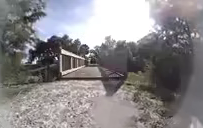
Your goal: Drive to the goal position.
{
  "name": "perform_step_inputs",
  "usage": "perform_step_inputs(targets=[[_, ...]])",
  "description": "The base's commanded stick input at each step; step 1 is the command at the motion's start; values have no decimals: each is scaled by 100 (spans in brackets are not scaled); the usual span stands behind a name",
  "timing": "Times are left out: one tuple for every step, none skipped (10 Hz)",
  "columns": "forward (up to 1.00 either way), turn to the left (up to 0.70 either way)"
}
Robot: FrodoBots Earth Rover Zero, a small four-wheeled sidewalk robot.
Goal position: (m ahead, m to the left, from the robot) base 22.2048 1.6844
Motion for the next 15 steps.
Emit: perform_step_inputs(targets=[[85,-30],[85,-4],[85,0],[85,0],[85,0],[85,0],[85,-4],[85,-16],[85,-30],[85,-4],[85,0],[85,0],[85,0],[85,0],[85,0]])
